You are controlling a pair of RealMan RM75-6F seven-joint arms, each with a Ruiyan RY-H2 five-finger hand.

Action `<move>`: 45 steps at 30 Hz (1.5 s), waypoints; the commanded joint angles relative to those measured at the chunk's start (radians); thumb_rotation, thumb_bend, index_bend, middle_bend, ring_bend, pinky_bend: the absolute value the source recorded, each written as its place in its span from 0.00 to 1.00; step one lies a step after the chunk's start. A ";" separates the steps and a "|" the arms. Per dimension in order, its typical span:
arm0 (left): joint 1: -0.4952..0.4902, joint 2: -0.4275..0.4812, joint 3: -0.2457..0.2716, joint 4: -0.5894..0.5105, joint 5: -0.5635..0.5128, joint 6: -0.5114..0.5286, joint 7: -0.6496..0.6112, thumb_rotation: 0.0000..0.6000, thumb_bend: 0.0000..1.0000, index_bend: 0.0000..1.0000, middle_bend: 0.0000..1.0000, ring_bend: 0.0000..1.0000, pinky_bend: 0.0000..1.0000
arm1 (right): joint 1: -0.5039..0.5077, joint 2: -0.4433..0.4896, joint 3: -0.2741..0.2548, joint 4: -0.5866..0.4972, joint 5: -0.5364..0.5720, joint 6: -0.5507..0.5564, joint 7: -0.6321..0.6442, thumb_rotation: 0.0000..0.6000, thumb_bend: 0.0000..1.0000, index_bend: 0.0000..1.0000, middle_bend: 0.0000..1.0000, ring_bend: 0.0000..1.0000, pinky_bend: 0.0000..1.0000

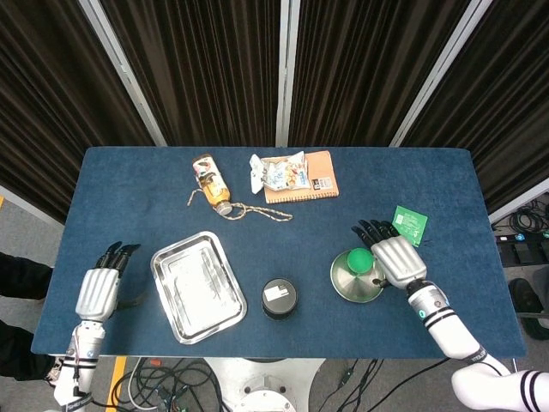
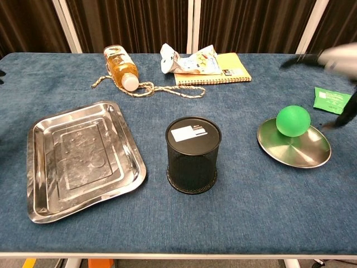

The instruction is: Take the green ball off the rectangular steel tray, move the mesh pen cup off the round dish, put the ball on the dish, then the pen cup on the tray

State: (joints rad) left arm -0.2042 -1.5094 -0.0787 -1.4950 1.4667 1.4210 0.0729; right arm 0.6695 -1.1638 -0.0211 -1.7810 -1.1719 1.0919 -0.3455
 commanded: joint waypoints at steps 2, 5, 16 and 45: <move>-0.032 0.011 0.003 -0.055 0.042 -0.020 0.007 1.00 0.08 0.16 0.16 0.08 0.23 | -0.163 0.113 0.022 -0.091 -0.212 0.289 0.158 1.00 0.00 0.00 0.00 0.00 0.06; -0.073 0.019 0.013 -0.112 0.081 -0.067 0.013 1.00 0.08 0.16 0.16 0.08 0.23 | -0.240 0.130 0.016 -0.084 -0.283 0.406 0.227 1.00 0.00 0.00 0.00 0.00 0.04; -0.228 0.014 0.032 -0.289 0.171 -0.261 0.091 1.00 0.07 0.13 0.13 0.05 0.22 | -0.324 0.143 0.061 -0.020 -0.290 0.455 0.389 1.00 0.00 0.00 0.00 0.00 0.03; -0.565 -0.069 -0.058 -0.169 0.067 -0.619 0.170 1.00 0.08 0.06 0.03 0.00 0.10 | -0.395 0.125 0.118 0.084 -0.321 0.418 0.491 1.00 0.00 0.00 0.00 0.00 0.03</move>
State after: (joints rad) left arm -0.7560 -1.5763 -0.1334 -1.6704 1.5461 0.8162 0.2444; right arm 0.2757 -1.0381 0.0961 -1.6980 -1.4927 1.5104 0.1452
